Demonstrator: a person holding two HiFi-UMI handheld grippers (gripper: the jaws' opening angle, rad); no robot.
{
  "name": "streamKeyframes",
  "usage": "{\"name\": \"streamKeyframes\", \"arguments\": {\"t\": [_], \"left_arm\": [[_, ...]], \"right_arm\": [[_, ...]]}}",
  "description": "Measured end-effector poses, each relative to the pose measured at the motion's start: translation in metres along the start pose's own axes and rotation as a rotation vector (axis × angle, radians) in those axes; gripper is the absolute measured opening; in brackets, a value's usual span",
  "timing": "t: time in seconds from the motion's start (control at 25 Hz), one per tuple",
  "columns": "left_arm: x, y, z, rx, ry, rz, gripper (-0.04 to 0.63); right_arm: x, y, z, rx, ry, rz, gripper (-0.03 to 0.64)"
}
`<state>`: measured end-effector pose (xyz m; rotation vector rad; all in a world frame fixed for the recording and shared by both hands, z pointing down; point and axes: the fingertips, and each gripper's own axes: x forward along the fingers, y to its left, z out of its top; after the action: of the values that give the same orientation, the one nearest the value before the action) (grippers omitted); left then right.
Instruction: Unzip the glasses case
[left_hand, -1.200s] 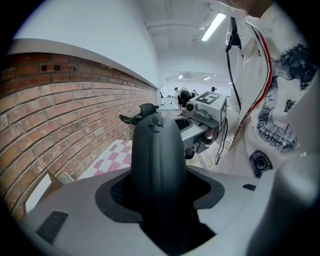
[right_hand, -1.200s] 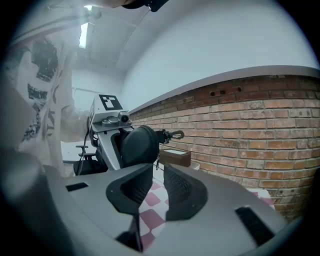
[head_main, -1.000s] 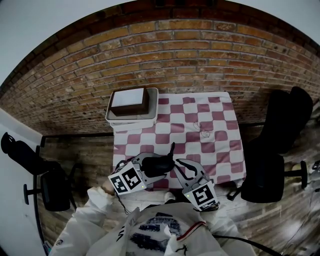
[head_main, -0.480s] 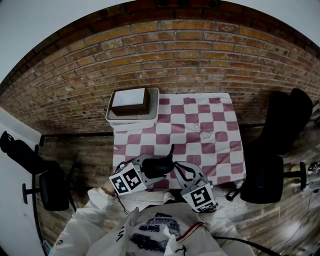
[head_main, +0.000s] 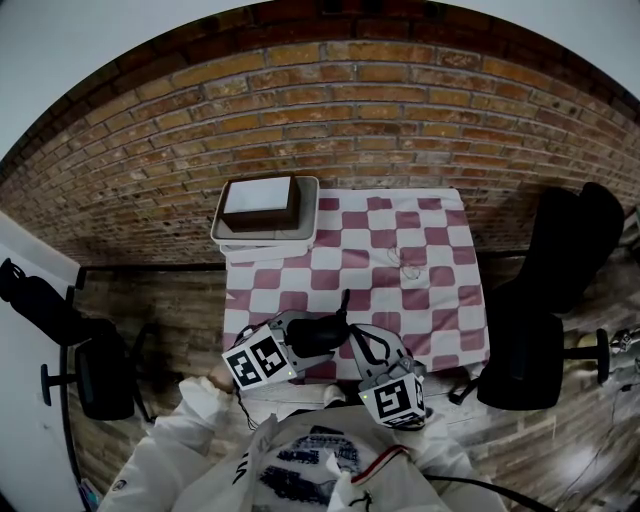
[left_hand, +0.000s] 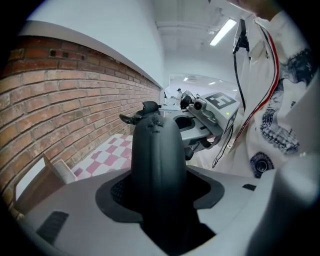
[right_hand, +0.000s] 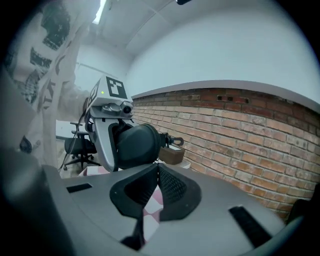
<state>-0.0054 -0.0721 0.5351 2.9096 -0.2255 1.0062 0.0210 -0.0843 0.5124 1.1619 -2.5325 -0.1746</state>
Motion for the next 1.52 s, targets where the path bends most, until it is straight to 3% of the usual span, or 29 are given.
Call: {"name": "streamKeyframes", "arguments": {"t": [1.16,1.52], "left_arm": [[0.015,0.006,-0.013,-0.029,0.118,0.004,0.256],[0.021,0.010,-0.019,0.019,0.190,0.002,0.256]], "right_arm": [[0.002,-0.014,0.000,-0.364,0.110,-0.044,0.015],[0.004,-0.015,-0.001,-0.530,0.147,-0.055,0.015]]}}
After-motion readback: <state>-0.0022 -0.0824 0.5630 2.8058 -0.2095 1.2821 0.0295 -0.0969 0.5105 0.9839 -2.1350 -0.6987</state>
